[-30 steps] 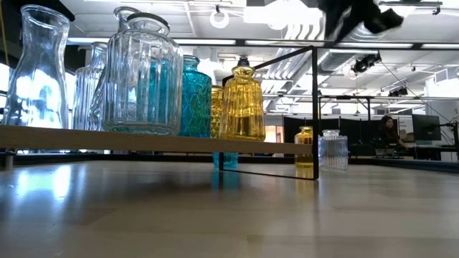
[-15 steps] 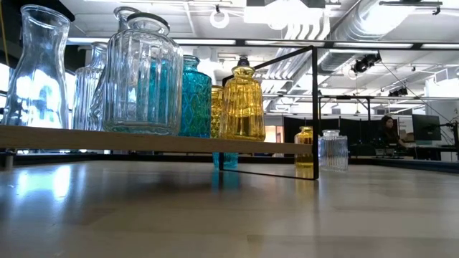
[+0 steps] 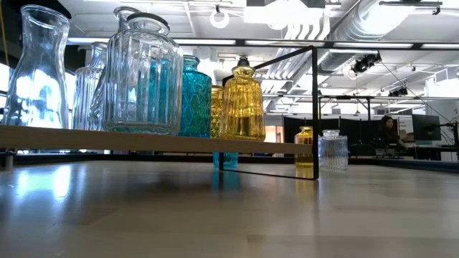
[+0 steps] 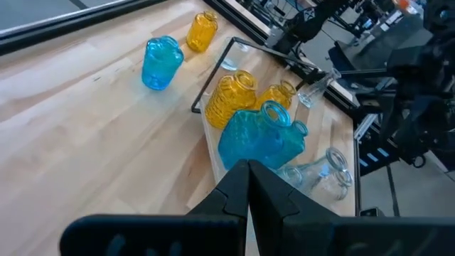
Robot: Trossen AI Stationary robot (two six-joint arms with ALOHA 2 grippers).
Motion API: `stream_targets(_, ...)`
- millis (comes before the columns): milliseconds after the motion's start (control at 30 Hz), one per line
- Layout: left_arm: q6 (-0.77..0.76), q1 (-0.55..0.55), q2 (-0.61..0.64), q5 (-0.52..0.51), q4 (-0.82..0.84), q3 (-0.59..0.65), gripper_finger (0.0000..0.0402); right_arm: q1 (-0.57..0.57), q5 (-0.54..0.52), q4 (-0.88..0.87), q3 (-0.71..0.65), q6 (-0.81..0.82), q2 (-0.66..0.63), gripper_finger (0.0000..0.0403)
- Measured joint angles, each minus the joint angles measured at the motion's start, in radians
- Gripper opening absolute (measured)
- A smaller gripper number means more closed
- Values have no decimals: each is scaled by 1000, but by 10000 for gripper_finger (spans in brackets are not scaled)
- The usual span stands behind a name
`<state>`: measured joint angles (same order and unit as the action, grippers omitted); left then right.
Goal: Sort vases onto shelf
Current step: Adjust the transparent vase on the shelf and align with the other transparent vase
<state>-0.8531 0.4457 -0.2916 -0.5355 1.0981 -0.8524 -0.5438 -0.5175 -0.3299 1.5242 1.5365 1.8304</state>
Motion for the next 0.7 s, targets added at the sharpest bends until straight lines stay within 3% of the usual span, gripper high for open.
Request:
stream_targets(167, 17, 0, 0, 17, 0, 0, 0, -64, -193, 6, 0, 124, 31, 72)
stream_targets(333, 78, 0, 0, 26, 0, 0, 0, -80, -299, 18, 17, 211, 82, 49)
stream_targets(533, 127, 0, 0, 83, 1, 0, 0, -32, -234, -35, 96, 238, 193, 8)
stream_targets(700, 141, 0, 0, 92, 0, 0, 0, -25, -242, -103, 158, 311, 264, 2)
